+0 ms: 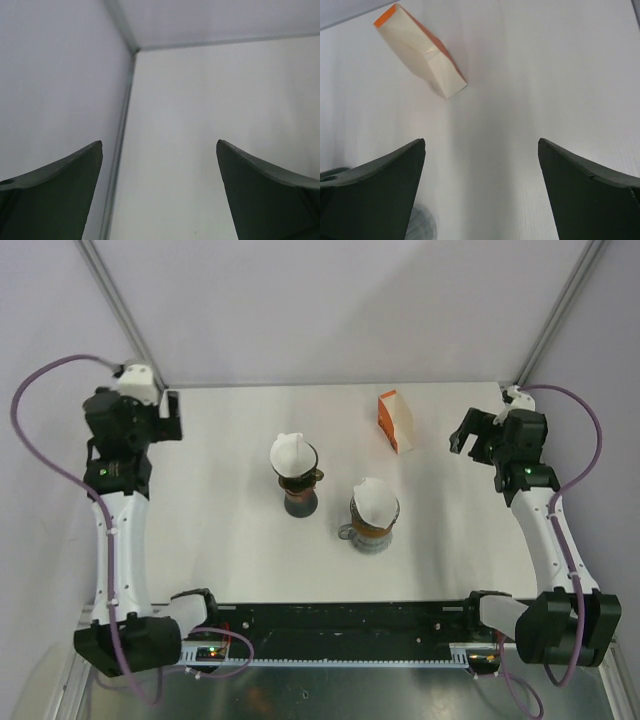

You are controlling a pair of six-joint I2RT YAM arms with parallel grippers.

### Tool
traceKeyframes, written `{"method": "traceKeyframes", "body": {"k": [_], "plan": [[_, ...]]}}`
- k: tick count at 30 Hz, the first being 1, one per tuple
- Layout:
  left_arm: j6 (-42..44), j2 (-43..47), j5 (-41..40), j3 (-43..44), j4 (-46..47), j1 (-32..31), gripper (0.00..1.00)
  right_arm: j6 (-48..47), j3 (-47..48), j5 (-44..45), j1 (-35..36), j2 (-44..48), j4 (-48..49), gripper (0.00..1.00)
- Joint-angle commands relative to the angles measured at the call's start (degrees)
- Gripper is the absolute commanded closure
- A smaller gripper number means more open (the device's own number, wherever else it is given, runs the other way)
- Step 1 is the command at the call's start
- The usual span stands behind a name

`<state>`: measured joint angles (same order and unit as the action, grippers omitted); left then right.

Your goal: Place the coffee filter in the dripper

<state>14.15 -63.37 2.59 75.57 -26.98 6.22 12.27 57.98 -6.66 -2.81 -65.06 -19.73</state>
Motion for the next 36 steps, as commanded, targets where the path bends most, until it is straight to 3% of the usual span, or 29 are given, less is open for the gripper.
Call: {"method": "traceKeyframes", "body": {"k": [1,4,9,14,19,21,27,36], "plan": [[-3.7,2.7,4.7,-6.5,3.5,12.4,0.01,1.8,-1.3,4.9,-0.6,-2.3,6.7,0.01],[-4.3,3.3,4.0,-15.0,8.6,17.1,0.00,2.4,-4.2,7.7,-0.9,-3.2,10.3,0.01],[-6.7,3.1,-2.0,-29.7,20.4,18.0,0.00,1.1,-12.0,10.5,-1.1,-2.9,19.4,0.01],[-11.4,3.3,2.2,-40.4,31.7,17.5,0.00,0.0,-16.7,12.4,-1.1,-4.5,25.8,0.01],[-16.7,2.7,3.5,-46.7,41.5,16.3,0.00,-0.6,-21.5,12.2,-1.1,-5.1,33.3,0.01],[-17.0,1.4,2.1,-49.5,45.2,12.7,0.00,-0.8,-24.1,11.7,-1.1,-4.7,37.0,0.01],[-15.7,-1.0,-11.9,-56.2,56.8,0.7,0.00,-2.6,-30.9,12.5,-1.1,-5.1,47.1,0.01],[-16.7,-3.2,-10.3,-58.8,63.0,-0.1,0.00,-4.8,-38.5,12.4,-1.1,-8.1,61.5,0.01]]}}
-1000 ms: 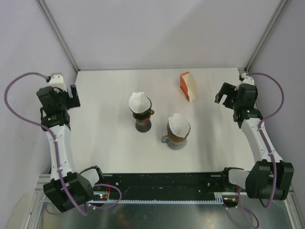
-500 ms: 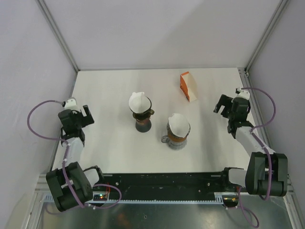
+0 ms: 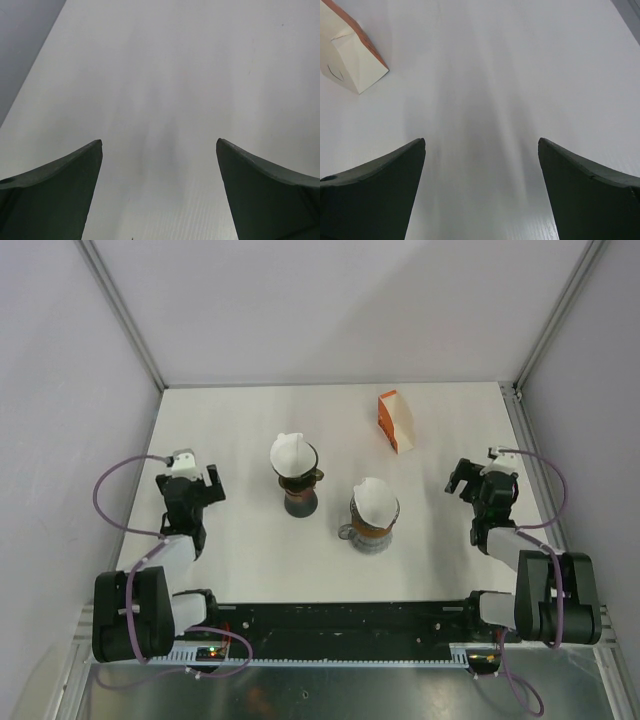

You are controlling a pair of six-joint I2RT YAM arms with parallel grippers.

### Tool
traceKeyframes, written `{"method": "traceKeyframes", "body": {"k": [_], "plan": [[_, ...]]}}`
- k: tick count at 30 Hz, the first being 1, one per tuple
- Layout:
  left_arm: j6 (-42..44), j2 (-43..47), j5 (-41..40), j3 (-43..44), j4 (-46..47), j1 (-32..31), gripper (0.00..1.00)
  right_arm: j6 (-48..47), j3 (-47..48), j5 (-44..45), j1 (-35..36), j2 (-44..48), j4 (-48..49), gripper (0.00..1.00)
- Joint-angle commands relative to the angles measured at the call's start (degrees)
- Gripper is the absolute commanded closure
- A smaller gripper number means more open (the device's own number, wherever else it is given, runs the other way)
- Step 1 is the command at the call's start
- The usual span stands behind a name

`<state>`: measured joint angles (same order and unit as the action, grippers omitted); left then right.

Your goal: Place the coffee filter in the dripper

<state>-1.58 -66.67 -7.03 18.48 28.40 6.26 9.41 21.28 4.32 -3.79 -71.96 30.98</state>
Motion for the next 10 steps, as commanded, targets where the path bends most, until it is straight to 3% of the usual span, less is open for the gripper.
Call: {"method": "traceKeyframes", "body": {"k": [1,10], "plan": [[-0.9,0.0,-0.5,-2.2,8.3,-0.1,0.00,-2.0,-2.4,1.5,-0.1,-1.4,11.9,0.01],[-2.5,-0.2,1.7,-3.4,11.9,1.3,0.00,-2.8,-5.9,0.7,-0.5,-2.2,18.6,0.01]]}}
